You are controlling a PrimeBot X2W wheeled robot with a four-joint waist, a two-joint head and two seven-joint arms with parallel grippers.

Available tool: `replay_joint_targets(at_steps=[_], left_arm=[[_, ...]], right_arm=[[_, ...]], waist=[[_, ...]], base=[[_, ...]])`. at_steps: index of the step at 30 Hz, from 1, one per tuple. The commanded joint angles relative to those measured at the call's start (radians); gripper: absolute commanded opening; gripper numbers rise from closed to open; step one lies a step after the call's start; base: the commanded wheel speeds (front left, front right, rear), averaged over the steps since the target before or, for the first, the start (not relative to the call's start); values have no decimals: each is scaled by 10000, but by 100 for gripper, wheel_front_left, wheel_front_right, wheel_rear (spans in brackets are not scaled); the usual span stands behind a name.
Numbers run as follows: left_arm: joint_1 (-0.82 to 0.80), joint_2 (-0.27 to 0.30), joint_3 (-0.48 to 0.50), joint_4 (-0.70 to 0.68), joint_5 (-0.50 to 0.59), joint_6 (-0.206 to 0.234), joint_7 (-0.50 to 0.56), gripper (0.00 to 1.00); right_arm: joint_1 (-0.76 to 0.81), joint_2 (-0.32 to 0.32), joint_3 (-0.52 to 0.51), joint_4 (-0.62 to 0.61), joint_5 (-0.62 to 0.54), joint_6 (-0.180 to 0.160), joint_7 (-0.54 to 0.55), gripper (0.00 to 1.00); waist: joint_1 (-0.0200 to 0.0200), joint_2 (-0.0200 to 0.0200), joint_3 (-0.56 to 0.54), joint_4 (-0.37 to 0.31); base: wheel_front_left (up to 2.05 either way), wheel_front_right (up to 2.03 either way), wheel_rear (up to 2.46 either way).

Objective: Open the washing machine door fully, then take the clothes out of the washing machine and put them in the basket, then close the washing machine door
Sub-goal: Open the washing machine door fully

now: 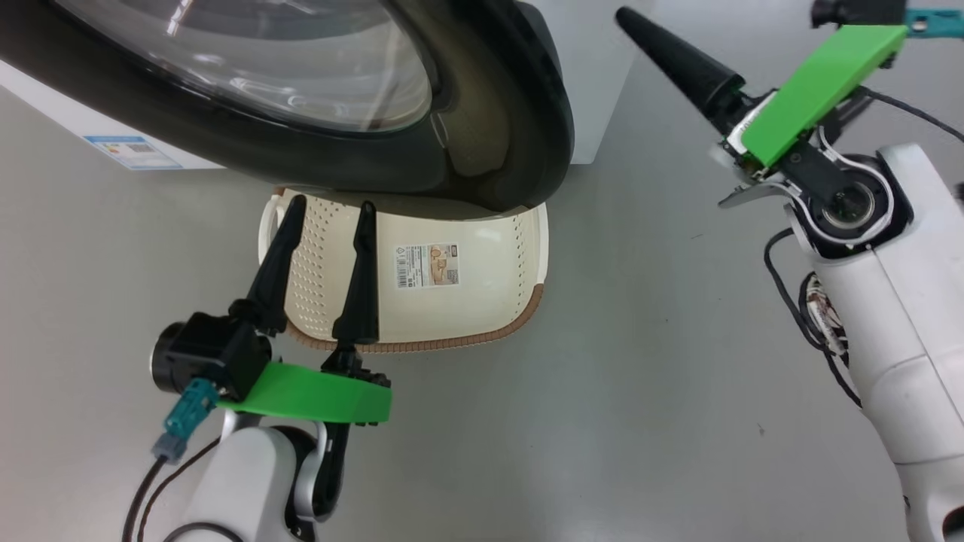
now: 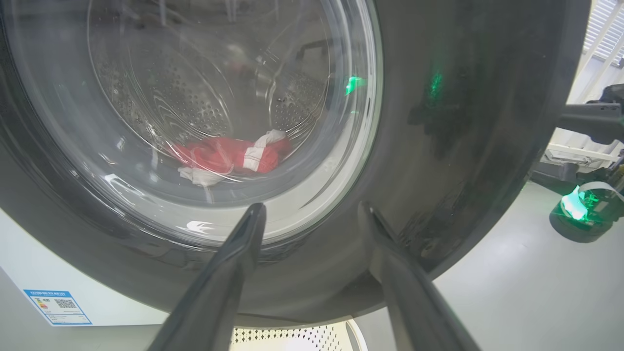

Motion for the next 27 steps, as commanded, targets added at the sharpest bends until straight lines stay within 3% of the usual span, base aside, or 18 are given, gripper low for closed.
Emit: replay_joint_targets(at_steps=[1, 10, 18, 22, 27], left_arm=[[111, 171, 359, -214, -78, 132, -59, 100], [222, 171, 466, -210, -65, 163, -59, 100], [383, 171, 588, -215, 9, 185, -59, 100], [472, 171, 610, -219, 54, 210, -59, 100], [564, 171, 668, -282, 127, 238, -59, 100]], right_arm=[[458, -82, 139, -563, -543, 6, -662, 100], [1302, -903, 980, -1226, -2572, 6, -3147, 100], [1907, -1389, 1797, -1078, -4844, 6, -5519, 100], [2163, -1382, 1821, -764, -6213, 6, -6404, 100], [2562, -906, 995, -672, -8186, 6, -6767, 100]], waist=[[0, 0, -55, -56], [0, 0, -201, -252], [0, 0, -425, -427], [0, 0, -513, -489], [0, 0, -583, -566]], base=[[0, 0, 0], [0, 0, 0], [0, 0, 0], [0, 0, 0], [0, 0, 0]])
